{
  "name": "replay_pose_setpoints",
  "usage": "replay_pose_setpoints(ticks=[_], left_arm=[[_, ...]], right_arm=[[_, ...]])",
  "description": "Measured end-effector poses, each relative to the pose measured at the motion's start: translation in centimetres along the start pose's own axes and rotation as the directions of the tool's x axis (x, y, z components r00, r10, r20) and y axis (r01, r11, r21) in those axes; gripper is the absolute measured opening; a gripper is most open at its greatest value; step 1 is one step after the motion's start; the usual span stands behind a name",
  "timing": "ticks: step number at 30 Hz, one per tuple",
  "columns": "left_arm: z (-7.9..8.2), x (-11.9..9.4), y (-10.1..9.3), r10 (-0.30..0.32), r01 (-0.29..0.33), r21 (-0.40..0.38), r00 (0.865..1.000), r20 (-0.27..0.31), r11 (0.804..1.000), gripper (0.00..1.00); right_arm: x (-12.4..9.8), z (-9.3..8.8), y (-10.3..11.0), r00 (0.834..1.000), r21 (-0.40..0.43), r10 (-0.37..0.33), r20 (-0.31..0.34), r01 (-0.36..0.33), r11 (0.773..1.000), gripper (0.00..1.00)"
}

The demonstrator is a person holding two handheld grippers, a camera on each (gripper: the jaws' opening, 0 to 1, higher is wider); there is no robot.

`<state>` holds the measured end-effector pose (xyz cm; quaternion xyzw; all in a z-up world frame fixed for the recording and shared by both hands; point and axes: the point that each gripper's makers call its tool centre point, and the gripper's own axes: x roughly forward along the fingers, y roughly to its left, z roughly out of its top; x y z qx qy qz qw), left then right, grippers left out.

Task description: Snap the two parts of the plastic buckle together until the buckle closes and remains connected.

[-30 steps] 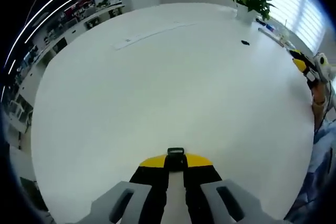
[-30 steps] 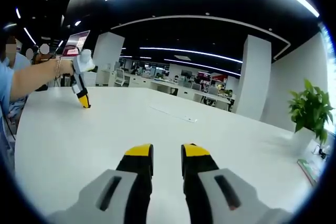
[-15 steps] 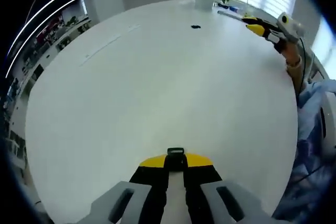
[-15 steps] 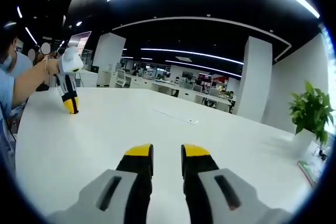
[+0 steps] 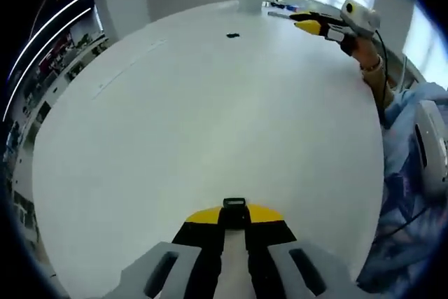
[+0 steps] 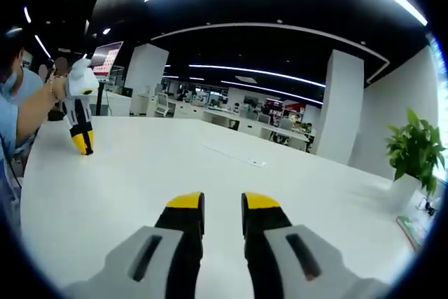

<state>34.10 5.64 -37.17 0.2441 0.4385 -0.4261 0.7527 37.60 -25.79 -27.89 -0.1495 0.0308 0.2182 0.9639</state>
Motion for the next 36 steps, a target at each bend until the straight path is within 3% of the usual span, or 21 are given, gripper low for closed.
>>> replay_pose_setpoints(ticks=[7,12,24,36], left_arm=[[0.1,-0.1,0.2,0.011,-0.012,0.042,0.999,0.037,0.999,0.13],[-0.5,-0.3,-0.2,-0.024,0.023,0.013,0.998,0.061,1.000,0.15],[-1.7,-1.0,-0.2,-0.017,0.019,-0.023,0.994,0.109,1.000,0.18],[-1.7,-1.3,-2.0,-0.042,0.041,0.007,0.989,0.144,0.999,0.18]], right_arm=[[-0.1,0.0,-0.1,1.000,-0.003,-0.007,0.001,0.007,1.000,0.21],[0.0,-0.1,-0.1,1.000,-0.001,-0.006,-0.003,0.006,1.000,0.21],[0.0,-0.2,-0.1,1.000,0.000,-0.006,-0.010,0.006,1.000,0.21],[0.1,-0.4,-0.1,1.000,0.000,-0.008,-0.019,0.008,1.000,0.21]])
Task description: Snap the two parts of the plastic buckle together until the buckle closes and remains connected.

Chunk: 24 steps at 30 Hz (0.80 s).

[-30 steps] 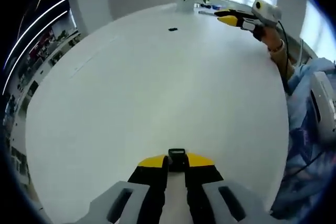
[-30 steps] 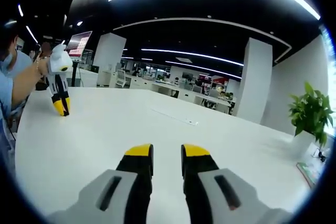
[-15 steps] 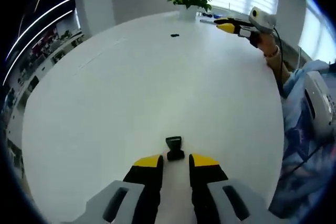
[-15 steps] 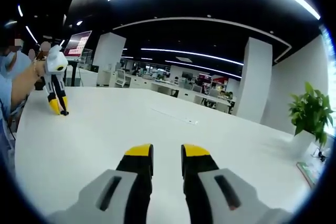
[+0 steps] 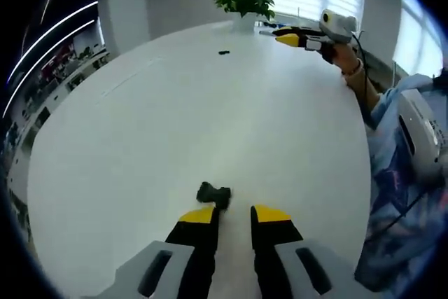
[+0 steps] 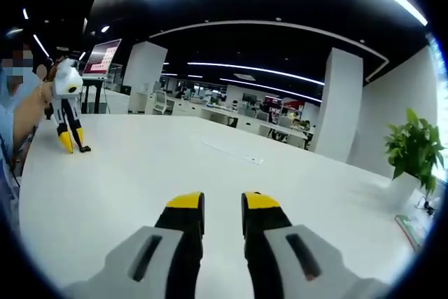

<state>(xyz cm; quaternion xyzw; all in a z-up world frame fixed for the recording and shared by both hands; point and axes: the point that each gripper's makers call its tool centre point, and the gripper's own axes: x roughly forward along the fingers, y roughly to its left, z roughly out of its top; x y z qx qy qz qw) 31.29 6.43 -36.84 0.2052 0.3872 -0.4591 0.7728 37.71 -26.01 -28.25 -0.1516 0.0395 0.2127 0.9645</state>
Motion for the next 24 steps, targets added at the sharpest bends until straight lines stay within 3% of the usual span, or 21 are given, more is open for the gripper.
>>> replay_pose_setpoints(ticks=[11,16,24], left_arm=[[0.4,0.5,-1.2,-0.010,0.009,0.022,1.000,0.015,1.000,0.18],[-0.3,-0.1,-1.3,-0.006,0.006,0.019,1.000,-0.001,1.000,0.18],[-1.2,-1.3,1.3,0.041,-0.040,-0.024,0.999,0.011,0.999,0.19]], right_arm=[[-0.1,0.0,-0.1,1.000,0.001,-0.004,-0.001,0.004,1.000,0.21],[-0.1,0.0,-0.1,1.000,0.003,-0.003,0.000,0.003,1.000,0.21],[-0.1,0.1,0.0,1.000,0.000,-0.001,0.005,0.001,1.000,0.21]])
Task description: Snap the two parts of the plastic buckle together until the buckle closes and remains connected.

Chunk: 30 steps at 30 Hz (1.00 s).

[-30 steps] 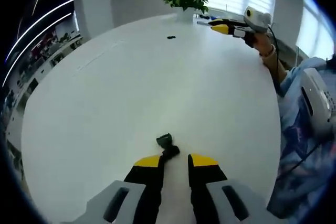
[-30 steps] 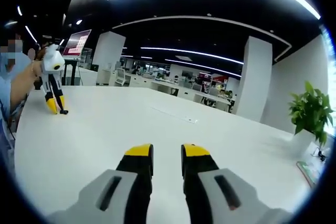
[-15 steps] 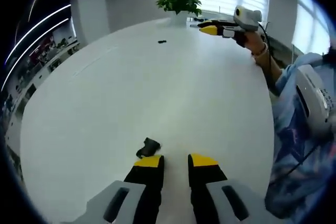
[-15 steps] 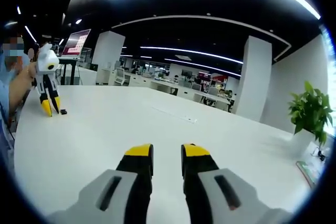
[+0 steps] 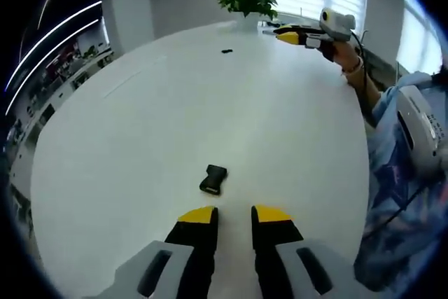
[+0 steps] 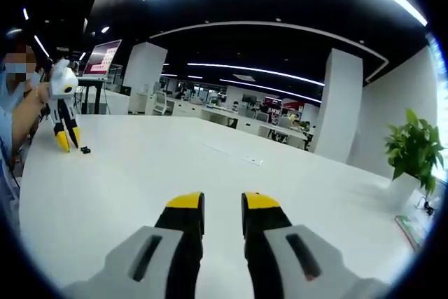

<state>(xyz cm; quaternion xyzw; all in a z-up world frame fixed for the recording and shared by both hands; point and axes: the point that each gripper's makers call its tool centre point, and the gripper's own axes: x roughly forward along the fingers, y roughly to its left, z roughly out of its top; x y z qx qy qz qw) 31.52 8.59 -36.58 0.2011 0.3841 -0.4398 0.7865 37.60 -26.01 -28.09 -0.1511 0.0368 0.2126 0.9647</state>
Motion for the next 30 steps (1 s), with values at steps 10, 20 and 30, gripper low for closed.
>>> replay_pose_setpoints(ticks=[10,20,30], left_arm=[[1.7,0.8,1.4,-0.067,0.063,0.054,0.996,0.060,0.997,0.20],[2.1,1.6,0.8,-0.121,0.117,0.123,0.992,0.032,0.985,0.19],[2.5,2.4,0.4,-0.147,0.153,0.186,0.988,-0.045,0.971,0.13]], right_arm=[[0.1,-0.2,-0.1,1.000,0.001,-0.003,-0.007,0.003,1.000,0.21],[0.2,-0.3,-0.1,1.000,-0.003,-0.004,-0.013,0.004,1.000,0.21],[0.3,-0.4,0.0,1.000,-0.003,0.000,-0.017,0.000,1.000,0.21]])
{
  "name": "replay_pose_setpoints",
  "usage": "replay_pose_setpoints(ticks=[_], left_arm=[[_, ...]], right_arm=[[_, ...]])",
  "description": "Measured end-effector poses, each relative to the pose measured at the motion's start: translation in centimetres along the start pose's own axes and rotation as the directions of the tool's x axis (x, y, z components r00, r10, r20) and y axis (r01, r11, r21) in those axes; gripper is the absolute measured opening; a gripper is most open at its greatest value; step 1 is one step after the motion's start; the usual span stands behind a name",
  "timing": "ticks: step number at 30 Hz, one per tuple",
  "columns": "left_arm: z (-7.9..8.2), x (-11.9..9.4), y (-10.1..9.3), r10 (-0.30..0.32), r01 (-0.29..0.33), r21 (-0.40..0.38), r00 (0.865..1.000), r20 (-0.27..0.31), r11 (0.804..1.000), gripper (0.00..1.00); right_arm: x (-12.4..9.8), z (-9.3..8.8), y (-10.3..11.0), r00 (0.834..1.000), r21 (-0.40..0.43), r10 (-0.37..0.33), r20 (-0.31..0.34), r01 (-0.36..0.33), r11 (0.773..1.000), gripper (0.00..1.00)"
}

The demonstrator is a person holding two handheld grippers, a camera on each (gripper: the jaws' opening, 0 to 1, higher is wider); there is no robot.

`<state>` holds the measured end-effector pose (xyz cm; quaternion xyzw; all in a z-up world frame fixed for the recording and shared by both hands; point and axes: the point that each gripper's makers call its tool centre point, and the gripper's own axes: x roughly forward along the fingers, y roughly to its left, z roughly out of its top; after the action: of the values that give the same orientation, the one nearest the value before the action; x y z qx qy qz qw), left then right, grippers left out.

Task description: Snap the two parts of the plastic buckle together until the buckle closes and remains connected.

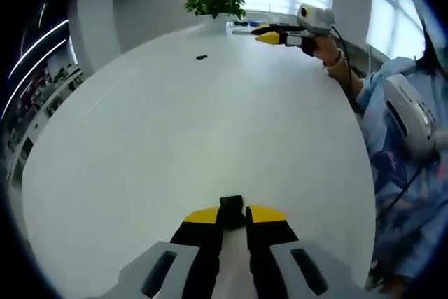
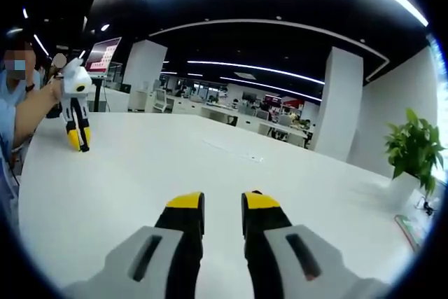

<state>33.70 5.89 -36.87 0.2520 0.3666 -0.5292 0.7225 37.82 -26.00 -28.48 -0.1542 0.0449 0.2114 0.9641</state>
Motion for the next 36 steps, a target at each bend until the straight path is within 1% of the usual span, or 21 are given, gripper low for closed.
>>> replay_pose_setpoints(ticks=[3,8,11,13,18,21,22,25,28,30,32,35,36], left_arm=[[0.1,0.2,0.1,-0.008,0.009,0.004,1.000,-0.029,1.000,0.12],[0.2,0.3,0.1,-0.033,0.035,0.017,0.995,-0.098,0.999,0.12],[0.2,0.4,0.1,-0.041,0.043,0.016,0.992,-0.117,0.999,0.11],[0.2,0.4,0.1,-0.044,0.046,0.014,0.992,-0.119,0.999,0.11],[0.0,0.3,0.0,-0.040,0.041,0.020,0.996,-0.074,0.999,0.11],[-0.1,0.2,-0.3,-0.039,0.041,0.023,0.998,-0.056,0.999,0.11],[-0.1,0.1,-0.6,-0.040,0.040,0.029,0.999,-0.015,0.999,0.11],[0.0,0.1,-0.6,-0.056,0.056,0.013,0.998,0.018,0.998,0.11],[0.0,0.1,-0.6,-0.062,0.062,0.012,0.998,0.032,0.998,0.11],[0.1,0.1,-0.6,-0.060,0.059,0.013,0.997,0.038,0.998,0.11],[0.2,0.1,-0.5,-0.059,0.058,0.014,0.997,0.049,0.998,0.11],[0.2,0.2,-0.4,-0.061,0.061,0.013,0.996,0.061,0.998,0.12],[0.2,0.2,-0.4,-0.062,0.061,0.014,0.996,0.064,0.998,0.12]], right_arm=[[0.1,-0.1,0.1,1.000,-0.001,0.004,-0.005,-0.004,1.000,0.21],[0.2,-0.5,0.0,1.000,0.001,0.000,-0.021,0.000,1.000,0.21],[0.3,-0.7,-0.2,1.000,0.001,-0.008,-0.028,0.008,1.000,0.21],[0.3,-0.8,-0.4,0.999,0.000,-0.014,-0.033,0.014,1.000,0.21],[0.3,-0.9,-1.0,0.999,-0.009,-0.038,-0.037,0.038,0.999,0.21],[0.2,-0.3,-1.7,0.999,0.007,-0.051,-0.018,0.051,0.999,0.22],[-0.3,1.0,-2.7,0.998,0.030,-0.058,-0.003,0.058,0.998,0.22],[-0.6,2.1,-3.0,0.998,0.027,-0.063,0.015,0.063,0.998,0.22],[-0.5,3.1,-3.3,0.998,0.015,-0.060,0.028,0.060,0.998,0.22],[-0.2,3.7,-3.5,0.998,0.007,-0.048,0.031,0.048,0.999,0.22],[0.1,4.1,-3.7,0.999,-0.014,-0.036,0.020,0.037,0.999,0.23],[1.5,4.5,-4.4,1.000,-0.080,-0.002,-0.014,0.001,0.997,0.24],[2.1,4.4,-4.6,1.000,-0.087,0.007,-0.021,-0.009,0.996,0.24]])
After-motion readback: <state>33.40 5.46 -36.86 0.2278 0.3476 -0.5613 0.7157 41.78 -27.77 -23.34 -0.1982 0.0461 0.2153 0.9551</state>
